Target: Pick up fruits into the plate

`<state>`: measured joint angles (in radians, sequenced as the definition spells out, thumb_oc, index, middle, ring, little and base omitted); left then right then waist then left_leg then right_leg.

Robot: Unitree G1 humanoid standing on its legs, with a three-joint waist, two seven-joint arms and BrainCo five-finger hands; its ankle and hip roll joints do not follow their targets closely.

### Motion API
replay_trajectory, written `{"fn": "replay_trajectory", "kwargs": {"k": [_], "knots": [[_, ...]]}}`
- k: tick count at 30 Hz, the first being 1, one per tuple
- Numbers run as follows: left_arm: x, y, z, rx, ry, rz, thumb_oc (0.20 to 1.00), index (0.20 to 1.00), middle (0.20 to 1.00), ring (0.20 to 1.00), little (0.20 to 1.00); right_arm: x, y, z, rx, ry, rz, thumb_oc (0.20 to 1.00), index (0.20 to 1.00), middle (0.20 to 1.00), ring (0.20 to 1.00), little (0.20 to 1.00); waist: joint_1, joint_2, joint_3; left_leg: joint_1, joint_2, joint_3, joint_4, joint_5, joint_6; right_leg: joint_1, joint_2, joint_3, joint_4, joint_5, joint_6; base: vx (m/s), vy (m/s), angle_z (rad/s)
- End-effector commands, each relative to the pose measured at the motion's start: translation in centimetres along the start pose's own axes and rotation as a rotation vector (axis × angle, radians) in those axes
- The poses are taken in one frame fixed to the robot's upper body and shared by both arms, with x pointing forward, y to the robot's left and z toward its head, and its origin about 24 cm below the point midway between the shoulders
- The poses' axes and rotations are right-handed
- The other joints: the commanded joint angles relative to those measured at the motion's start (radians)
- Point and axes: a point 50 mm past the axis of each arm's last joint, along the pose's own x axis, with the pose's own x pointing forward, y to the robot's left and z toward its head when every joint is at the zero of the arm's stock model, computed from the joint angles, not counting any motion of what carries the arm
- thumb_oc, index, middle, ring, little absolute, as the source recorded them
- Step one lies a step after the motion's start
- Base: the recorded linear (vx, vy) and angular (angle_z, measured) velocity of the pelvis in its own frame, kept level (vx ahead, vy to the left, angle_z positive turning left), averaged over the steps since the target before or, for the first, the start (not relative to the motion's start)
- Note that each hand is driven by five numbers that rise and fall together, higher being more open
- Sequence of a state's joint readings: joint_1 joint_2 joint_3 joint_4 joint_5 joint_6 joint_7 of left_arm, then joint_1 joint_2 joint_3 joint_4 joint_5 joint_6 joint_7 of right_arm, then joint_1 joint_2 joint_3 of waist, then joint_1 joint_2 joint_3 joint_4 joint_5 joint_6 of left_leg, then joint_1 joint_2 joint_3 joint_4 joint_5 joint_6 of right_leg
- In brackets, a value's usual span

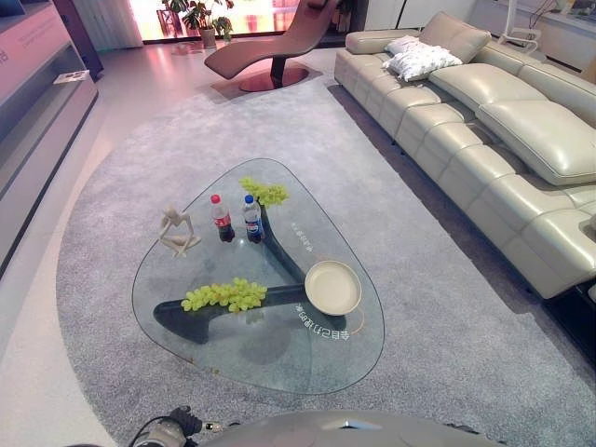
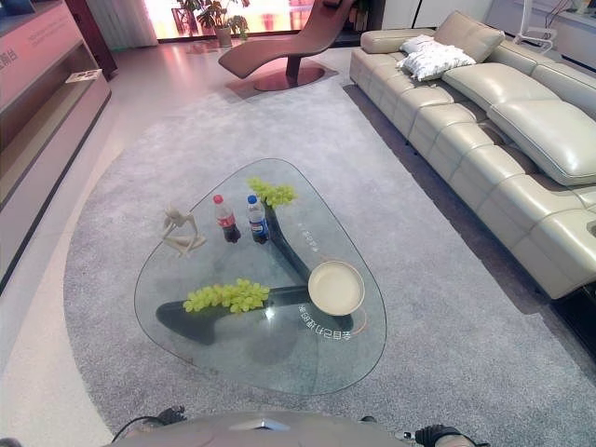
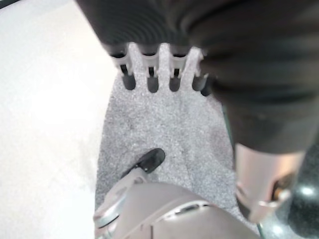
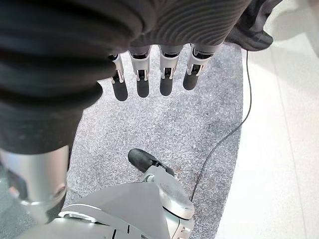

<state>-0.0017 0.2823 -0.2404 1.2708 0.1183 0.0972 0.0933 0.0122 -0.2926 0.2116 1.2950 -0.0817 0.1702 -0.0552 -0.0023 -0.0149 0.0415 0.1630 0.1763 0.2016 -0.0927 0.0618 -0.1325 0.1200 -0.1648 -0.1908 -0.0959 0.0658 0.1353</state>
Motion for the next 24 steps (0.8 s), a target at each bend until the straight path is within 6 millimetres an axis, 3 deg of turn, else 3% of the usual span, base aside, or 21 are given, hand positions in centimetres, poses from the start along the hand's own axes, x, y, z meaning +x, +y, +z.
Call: {"fn": "replay_trajectory", "kwargs": {"k": [1, 6, 17, 24], "knots": [[0.2, 1.9, 1.6, 0.010, -0.030, 0.070, 1.000, 1.000, 1.000, 1.000, 1.000, 0.0, -0.9, 2.3, -0.035, -0.022, -0.023, 1.000, 1.000, 1.000, 1.000, 1.000, 0.000, -0.016, 0.040, -0.004, -0.024, -0.005, 0.015, -0.057, 0.049, 0.030, -0.019, -0.052, 0.027, -0.025, 0.013, 0.00, 0.000, 0.00], [0.2, 2.6, 2.9, -0.015, -0.117, 0.125, 1.000, 1.000, 1.000, 1.000, 1.000, 0.0, -1.3, 2.5, -0.049, -0.026, -0.028, 1.000, 1.000, 1.000, 1.000, 1.000, -0.003, -0.015, 0.045, -0.004, -0.024, -0.002, 0.017, -0.058, 0.049, 0.028, -0.018, -0.048, 0.031, -0.027, 0.012, 0.03, 0.002, 0.00], [-1.2, 7.3, 9.6, -0.097, -0.389, 0.317, 1.000, 1.000, 1.000, 1.000, 1.000, 0.0, -2.9, 2.4, -0.077, -0.026, -0.054, 1.000, 1.000, 1.000, 1.000, 1.000, -0.019, 0.002, 0.062, -0.018, -0.022, 0.007, 0.011, -0.049, 0.048, 0.011, -0.011, -0.033, 0.029, -0.027, 0.013, 0.01, 0.011, -0.02], [-2.0, 9.2, 10.7, -0.027, -0.476, 0.470, 1.000, 1.000, 1.000, 1.000, 1.000, 0.0, -3.1, 1.8, -0.084, -0.024, -0.064, 1.000, 1.000, 1.000, 1.000, 1.000, -0.031, 0.009, 0.061, -0.016, -0.019, 0.019, 0.009, -0.045, 0.046, 0.010, -0.011, -0.031, 0.028, -0.026, 0.014, 0.02, 0.003, -0.01]]}}
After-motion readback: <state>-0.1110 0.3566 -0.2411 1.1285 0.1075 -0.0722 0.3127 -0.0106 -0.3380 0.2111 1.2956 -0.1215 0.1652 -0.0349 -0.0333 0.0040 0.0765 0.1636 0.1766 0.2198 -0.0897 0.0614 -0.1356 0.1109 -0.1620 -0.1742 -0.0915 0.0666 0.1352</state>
